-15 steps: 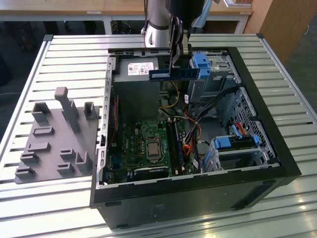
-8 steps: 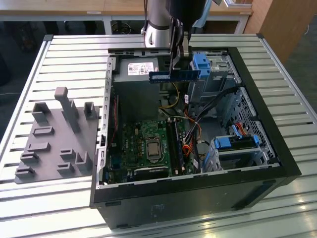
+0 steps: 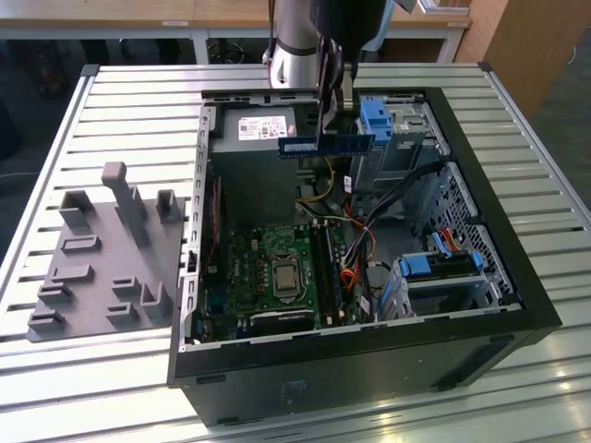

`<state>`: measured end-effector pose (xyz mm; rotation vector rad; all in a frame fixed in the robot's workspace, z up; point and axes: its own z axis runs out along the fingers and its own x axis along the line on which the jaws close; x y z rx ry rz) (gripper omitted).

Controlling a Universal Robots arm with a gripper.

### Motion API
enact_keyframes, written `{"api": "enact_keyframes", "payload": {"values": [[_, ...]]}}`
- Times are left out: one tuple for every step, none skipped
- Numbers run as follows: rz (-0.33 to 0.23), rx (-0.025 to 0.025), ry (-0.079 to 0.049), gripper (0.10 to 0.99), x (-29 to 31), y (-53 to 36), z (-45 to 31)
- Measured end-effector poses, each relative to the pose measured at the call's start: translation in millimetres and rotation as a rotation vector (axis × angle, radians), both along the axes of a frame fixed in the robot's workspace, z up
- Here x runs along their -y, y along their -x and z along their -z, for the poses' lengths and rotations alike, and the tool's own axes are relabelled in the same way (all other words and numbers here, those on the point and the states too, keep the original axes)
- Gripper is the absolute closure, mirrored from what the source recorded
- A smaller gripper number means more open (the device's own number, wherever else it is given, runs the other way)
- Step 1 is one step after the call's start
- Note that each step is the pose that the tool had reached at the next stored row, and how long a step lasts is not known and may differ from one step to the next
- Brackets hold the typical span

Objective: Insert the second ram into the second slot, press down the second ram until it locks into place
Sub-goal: 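Insert the second ram into the second slot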

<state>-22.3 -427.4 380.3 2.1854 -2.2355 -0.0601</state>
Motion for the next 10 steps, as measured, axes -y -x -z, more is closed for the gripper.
{"api": "enact_keyframes", "payload": {"values": [[0.0, 0.0, 0.0, 0.949, 0.7, 0.0, 0.0], [0.001, 0.0, 0.0, 0.949, 1.5, 0.0, 0.0], [0.001, 0.0, 0.0, 0.949, 2.2, 0.0, 0.0], [0.001, 0.0, 0.0, 0.949, 2.9, 0.0, 0.0], [0.002, 0.0, 0.0, 0.949, 3.6, 0.0, 0.0], [0.002, 0.0, 0.0, 0.949, 4.3, 0.0, 0.0], [0.002, 0.0, 0.0, 0.949, 5.0, 0.0, 0.1], [0.003, 0.0, 0.0, 0.949, 5.6, 0.0, 0.1], [0.003, 0.0001, 0.0, 0.949, 6.4, 0.0, 0.1], [0.004, 0.0, 0.0, 0.949, 7.1, 0.0, 0.1]]}}
